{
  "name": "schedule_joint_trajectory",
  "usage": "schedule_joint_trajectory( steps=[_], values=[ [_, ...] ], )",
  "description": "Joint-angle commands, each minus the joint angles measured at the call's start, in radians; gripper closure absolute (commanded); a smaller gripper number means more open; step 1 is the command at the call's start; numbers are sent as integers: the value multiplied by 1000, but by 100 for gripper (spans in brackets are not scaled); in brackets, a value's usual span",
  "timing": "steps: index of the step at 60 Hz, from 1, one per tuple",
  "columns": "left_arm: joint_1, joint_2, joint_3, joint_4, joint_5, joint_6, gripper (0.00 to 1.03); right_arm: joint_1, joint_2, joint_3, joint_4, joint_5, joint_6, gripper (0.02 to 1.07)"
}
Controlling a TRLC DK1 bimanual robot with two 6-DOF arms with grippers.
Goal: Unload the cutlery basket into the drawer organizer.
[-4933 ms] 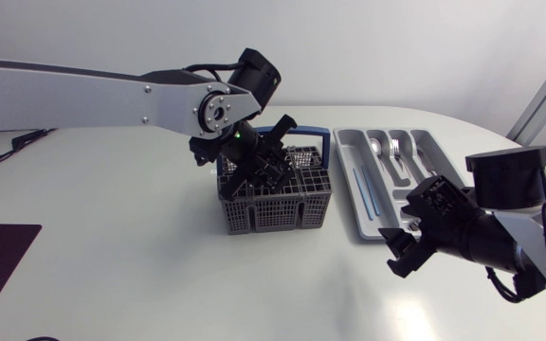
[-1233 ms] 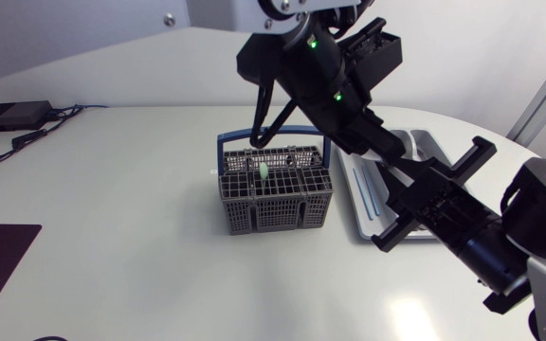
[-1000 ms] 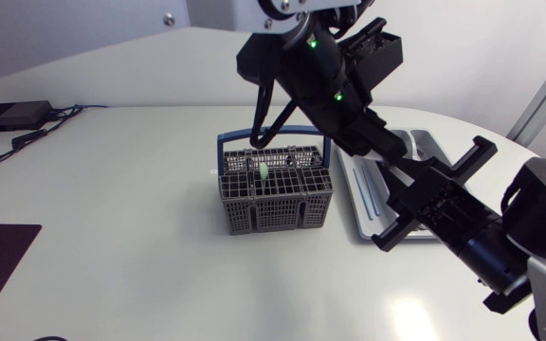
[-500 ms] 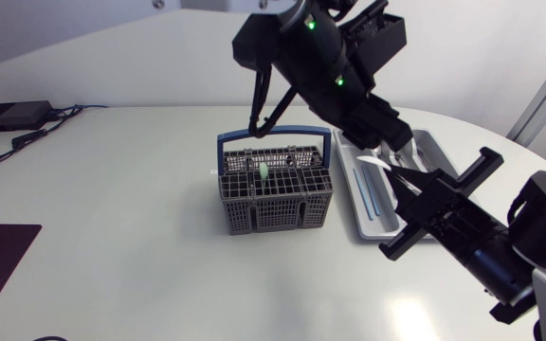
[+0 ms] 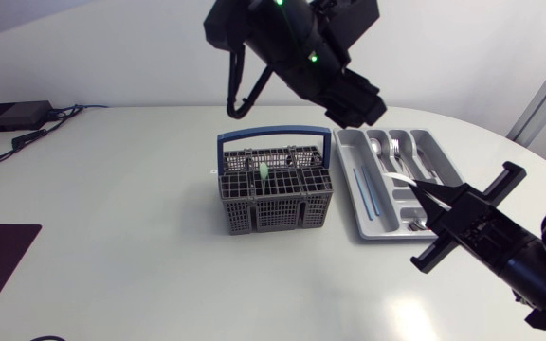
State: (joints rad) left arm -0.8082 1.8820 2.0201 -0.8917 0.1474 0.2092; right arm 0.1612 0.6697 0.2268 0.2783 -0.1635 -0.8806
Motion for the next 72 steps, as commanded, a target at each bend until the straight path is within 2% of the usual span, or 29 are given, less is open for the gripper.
schedule_joint_trajectory(
  steps=[1, 10, 17, 21, 29, 53, 61, 72],
  values=[
    [29, -54, -60, 11, -12, 45, 49, -111, -5, 3, -48, -85, -41, 102],
    [55, -110, -178, 63, -48, 117, 49, -258, 56, 89, -169, -245, -81, 102],
    [60, -165, -284, 120, -80, 200, 49, -315, 134, 144, -212, -295, -138, 102],
    [61, -199, -354, 163, -109, 249, 49, -356, 194, 203, -284, -338, -179, 102],
    [69, -245, -434, 181, -121, 331, 49, -417, 323, 325, -427, -398, -267, 102],
    [126, -391, -679, 344, -137, 596, 49, -526, 746, 710, -829, -406, -587, 102],
    [153, -399, -732, 399, -137, 691, 49, -540, 887, 845, -972, -375, -679, 102],
    [176, -416, -821, 479, -101, 825, 49, -545, 1035, 979, -1085, -347, -721, 102]
  ],
)
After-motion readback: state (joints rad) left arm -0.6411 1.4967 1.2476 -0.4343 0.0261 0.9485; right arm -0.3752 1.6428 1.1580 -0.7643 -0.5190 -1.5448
